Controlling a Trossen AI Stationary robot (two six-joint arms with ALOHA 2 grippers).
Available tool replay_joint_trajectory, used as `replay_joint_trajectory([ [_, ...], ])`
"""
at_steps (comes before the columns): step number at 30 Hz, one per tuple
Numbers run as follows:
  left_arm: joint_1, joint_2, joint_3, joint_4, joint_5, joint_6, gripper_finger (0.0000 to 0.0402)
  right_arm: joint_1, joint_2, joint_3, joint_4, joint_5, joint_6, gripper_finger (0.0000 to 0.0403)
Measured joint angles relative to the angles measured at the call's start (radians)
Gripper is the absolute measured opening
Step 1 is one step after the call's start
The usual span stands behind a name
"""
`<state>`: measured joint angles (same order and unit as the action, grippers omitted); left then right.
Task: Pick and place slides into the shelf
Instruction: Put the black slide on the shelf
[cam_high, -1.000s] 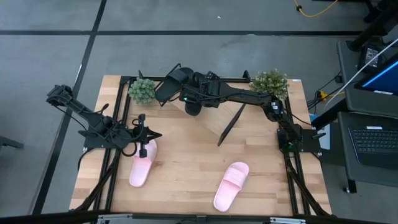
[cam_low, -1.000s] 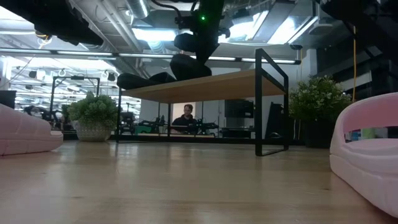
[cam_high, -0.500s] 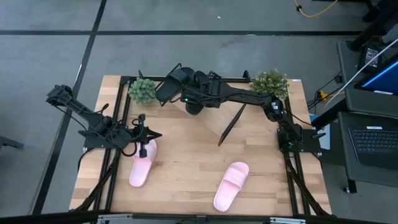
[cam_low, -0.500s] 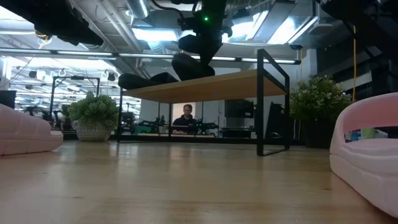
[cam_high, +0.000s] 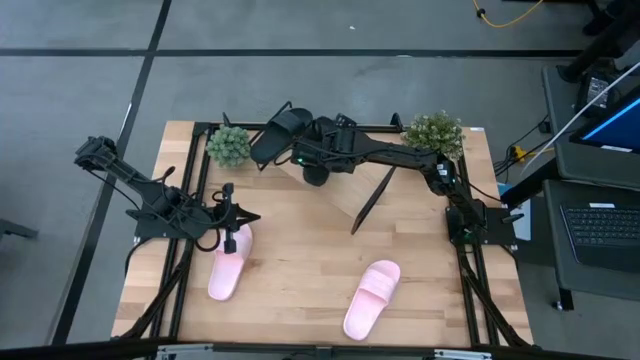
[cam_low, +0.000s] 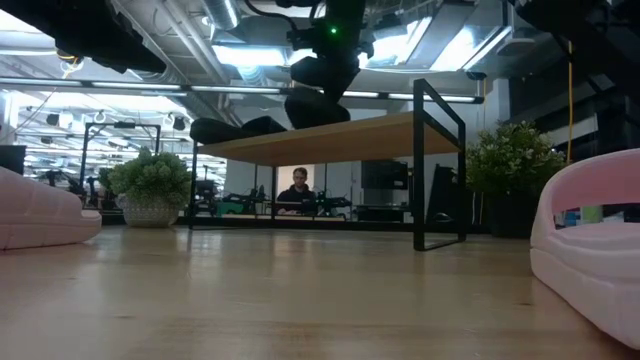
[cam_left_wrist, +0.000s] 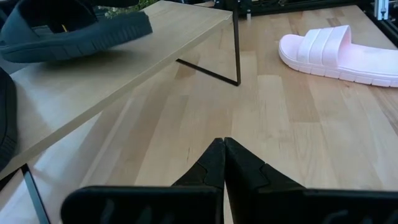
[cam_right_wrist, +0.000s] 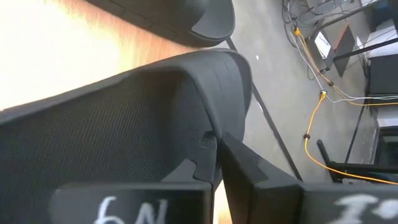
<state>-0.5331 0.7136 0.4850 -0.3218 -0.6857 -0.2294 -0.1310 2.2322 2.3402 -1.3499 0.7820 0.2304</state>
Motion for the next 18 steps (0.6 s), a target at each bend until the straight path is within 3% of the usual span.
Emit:
replay_joint_trajectory([
  [10,0.0,0.0,0.0,0.0,0.0,0.0,0.0,0.0,0.0,0.0,0.003,-0.029,-0.023,0.0014],
  [18,0.0,0.0,0.0,0.0,0.0,0.0,0.0,0.0,0.0,0.0,0.008,-0.033,-0.03,0.0063],
])
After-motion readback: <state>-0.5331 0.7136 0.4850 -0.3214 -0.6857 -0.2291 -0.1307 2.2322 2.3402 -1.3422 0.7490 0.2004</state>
